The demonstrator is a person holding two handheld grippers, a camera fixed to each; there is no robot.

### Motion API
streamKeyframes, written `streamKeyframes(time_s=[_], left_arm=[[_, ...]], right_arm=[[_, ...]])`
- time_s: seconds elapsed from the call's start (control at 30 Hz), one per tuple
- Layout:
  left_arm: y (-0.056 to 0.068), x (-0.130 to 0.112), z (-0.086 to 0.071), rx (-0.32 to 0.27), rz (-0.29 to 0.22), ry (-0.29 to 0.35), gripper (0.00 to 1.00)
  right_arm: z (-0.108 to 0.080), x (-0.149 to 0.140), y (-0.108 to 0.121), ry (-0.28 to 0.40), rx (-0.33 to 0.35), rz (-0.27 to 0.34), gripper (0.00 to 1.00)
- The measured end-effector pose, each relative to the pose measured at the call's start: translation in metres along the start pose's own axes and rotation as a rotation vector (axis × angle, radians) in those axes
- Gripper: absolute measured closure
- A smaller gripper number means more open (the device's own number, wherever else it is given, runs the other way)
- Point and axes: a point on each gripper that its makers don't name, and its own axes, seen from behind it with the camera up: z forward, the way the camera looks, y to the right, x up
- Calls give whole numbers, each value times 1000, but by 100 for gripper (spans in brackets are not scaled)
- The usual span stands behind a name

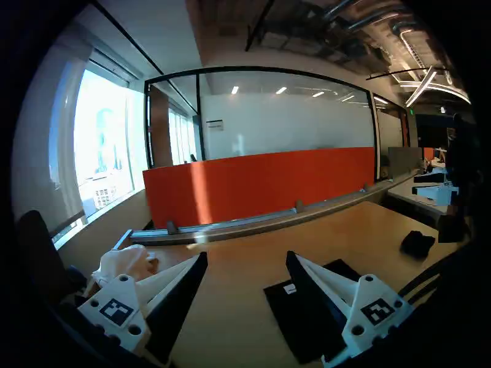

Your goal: Fold towel

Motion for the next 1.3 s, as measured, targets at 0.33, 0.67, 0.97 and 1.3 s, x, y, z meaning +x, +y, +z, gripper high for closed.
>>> streamKeyframes(time_s=[0.33, 0.67, 0.97, 1.3], left_arm=[[17, -21, 4, -89, 34, -74, 5], [35, -56, 8, -141, 62, -135, 5], [44, -96, 6, -164, 71, -202, 5], [60, -149, 7, -205, 81, -295, 5]], right_arm=[[4, -17, -31, -90, 130, -62, 0], [9, -42, -48, -139, 191, -60, 0], [12, -74, -60, -194, 214, -64, 0], [13, -127, -75, -276, 243, -86, 0]])
